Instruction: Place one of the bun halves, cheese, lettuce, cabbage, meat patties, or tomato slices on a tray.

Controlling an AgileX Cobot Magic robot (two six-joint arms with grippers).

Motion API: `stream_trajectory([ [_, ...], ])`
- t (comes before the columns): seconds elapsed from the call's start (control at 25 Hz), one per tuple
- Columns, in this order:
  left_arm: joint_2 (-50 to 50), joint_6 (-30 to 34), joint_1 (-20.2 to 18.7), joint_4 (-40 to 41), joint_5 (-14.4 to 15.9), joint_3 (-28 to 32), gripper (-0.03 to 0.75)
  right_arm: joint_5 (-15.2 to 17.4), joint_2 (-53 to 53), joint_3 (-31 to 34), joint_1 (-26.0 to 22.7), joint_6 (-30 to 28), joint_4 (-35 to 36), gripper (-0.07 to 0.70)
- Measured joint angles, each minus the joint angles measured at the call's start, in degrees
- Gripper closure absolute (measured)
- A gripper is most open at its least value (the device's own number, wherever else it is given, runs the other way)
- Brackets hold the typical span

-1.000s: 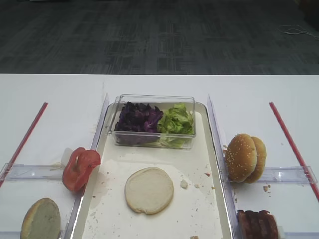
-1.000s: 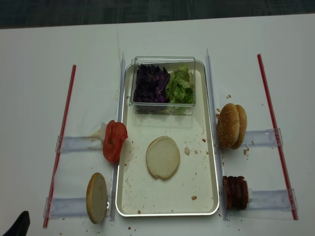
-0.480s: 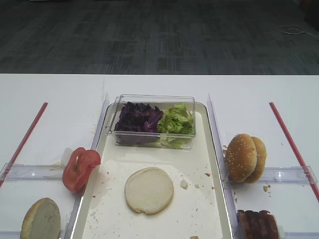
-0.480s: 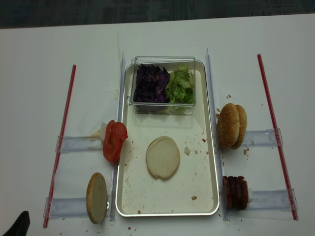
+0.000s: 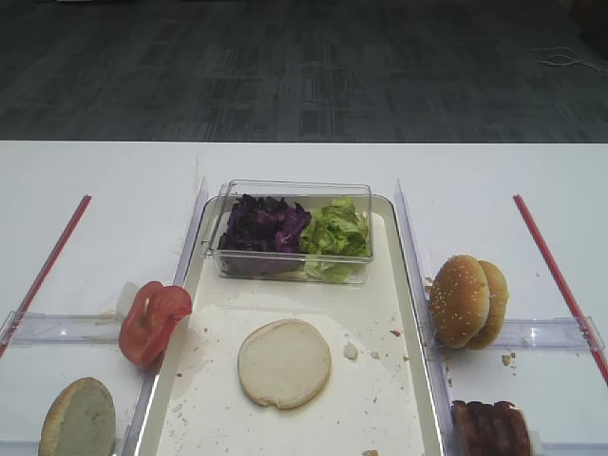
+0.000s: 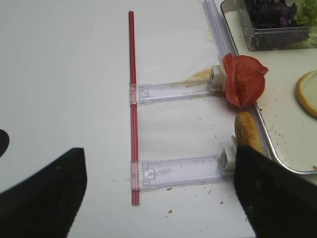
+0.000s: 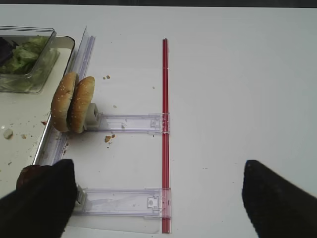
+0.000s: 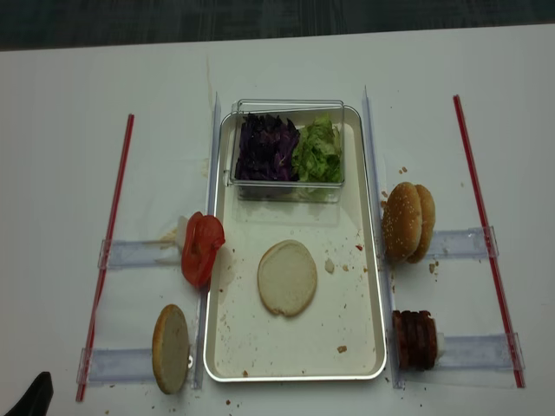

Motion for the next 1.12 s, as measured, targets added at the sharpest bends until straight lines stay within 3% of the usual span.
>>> stream_trajectory([
  [1.12,0.00,0.00,0.00,0.00,0.00,0.00,0.121,0.00,0.00,0.00,0.00,0.00,0.00,-0.067],
])
